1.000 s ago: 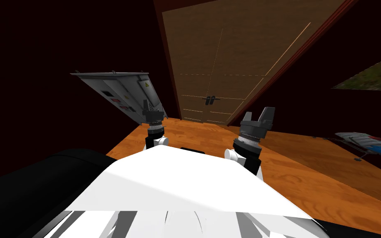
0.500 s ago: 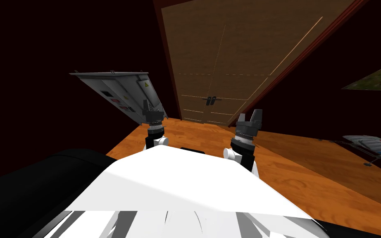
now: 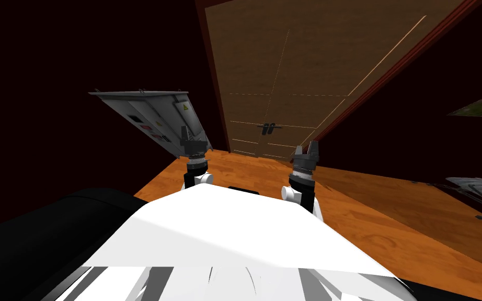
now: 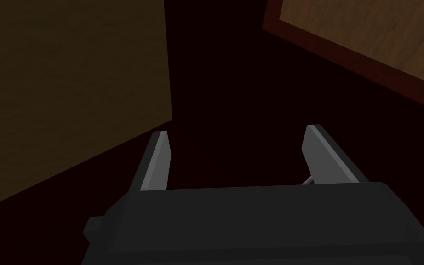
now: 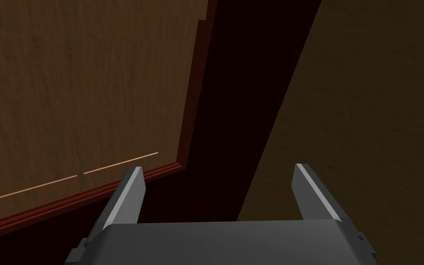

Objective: Pull the door open

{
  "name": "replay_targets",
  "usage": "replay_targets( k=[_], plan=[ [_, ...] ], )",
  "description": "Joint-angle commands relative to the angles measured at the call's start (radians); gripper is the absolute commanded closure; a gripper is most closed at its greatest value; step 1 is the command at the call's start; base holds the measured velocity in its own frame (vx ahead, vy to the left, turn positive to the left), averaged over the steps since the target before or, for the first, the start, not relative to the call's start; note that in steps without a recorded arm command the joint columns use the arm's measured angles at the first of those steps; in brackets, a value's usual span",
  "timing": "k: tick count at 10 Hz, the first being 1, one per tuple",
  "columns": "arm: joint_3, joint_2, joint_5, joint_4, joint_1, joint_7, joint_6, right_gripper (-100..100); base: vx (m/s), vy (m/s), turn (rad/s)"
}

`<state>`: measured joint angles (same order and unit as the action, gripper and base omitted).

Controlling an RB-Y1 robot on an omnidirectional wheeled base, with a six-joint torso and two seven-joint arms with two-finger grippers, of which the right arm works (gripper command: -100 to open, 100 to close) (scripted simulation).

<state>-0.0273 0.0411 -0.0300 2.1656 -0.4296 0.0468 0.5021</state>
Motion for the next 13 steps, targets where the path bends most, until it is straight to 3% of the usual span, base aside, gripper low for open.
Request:
replay_targets(
  k=[1, 2, 10, 13],
  plan=[
    [-0.005, 0.017, 0.004, -0.050, 0.022, -0.016, 0.008, -100, 0.106, -0.020, 0.037],
    [-0.005, 0.017, 0.004, -0.053, 0.022, -0.016, 0.008, -100, 0.063, -0.012, 0.014],
    [-0.024, 0.097, 0.018, -0.287, 0.123, -0.085, 0.029, -100, 0.073, -0.007, 0.040],
    [-0.027, 0.110, 0.020, -0.332, 0.140, -0.096, 0.032, -100, 0.051, -0.007, 0.028]
  ],
)
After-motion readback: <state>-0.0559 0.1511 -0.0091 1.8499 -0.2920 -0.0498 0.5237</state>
